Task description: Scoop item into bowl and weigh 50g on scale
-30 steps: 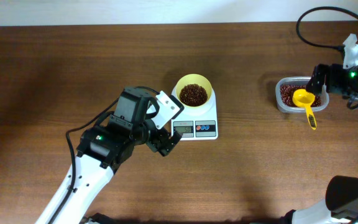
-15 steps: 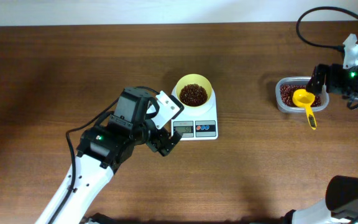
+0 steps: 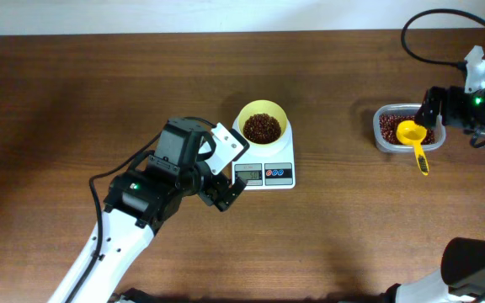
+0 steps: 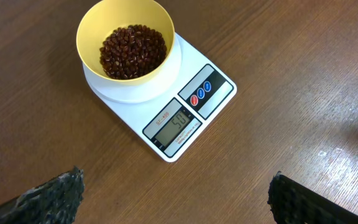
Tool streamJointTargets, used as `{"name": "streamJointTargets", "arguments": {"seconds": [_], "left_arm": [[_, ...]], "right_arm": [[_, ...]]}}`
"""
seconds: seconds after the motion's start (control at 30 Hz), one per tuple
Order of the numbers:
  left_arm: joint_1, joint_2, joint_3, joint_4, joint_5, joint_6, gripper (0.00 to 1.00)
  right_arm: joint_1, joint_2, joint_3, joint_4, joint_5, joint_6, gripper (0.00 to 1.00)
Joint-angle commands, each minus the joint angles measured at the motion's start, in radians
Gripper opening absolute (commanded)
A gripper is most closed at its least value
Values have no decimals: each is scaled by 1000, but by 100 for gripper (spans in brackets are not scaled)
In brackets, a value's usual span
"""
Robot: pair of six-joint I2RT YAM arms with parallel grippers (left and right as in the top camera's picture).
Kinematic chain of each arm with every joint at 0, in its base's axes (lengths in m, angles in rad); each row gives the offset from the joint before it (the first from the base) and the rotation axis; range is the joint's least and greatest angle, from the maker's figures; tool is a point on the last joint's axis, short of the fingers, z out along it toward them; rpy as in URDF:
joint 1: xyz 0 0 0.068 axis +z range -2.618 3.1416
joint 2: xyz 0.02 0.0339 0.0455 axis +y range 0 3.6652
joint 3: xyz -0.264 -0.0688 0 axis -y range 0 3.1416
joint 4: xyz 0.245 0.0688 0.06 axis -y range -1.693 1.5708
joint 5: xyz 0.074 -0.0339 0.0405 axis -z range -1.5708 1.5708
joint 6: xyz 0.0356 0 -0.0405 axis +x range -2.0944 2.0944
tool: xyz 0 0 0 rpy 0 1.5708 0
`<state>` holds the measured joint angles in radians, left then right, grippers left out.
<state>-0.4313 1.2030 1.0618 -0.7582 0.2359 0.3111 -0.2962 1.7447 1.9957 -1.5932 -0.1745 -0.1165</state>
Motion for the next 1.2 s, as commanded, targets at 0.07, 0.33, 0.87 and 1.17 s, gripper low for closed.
{"name": "streamJointTargets", "arguments": {"seconds": [0.07,0.33,0.87,1.17], "left_arm": [[4,-6,0,2,11,-3,99],[4,-7,0,-8,15,-28,99],[-301,266,-1,74,-459,-889,99],[-358,337,-1,77,-563,-1032,99]], "right_arm": [[0,-5,23,3,9,-10,99],[0,-5,23,3,9,-10,99],[0,-5,23,3,9,-10,99],[0,-5,23,3,9,-10,99]]}}
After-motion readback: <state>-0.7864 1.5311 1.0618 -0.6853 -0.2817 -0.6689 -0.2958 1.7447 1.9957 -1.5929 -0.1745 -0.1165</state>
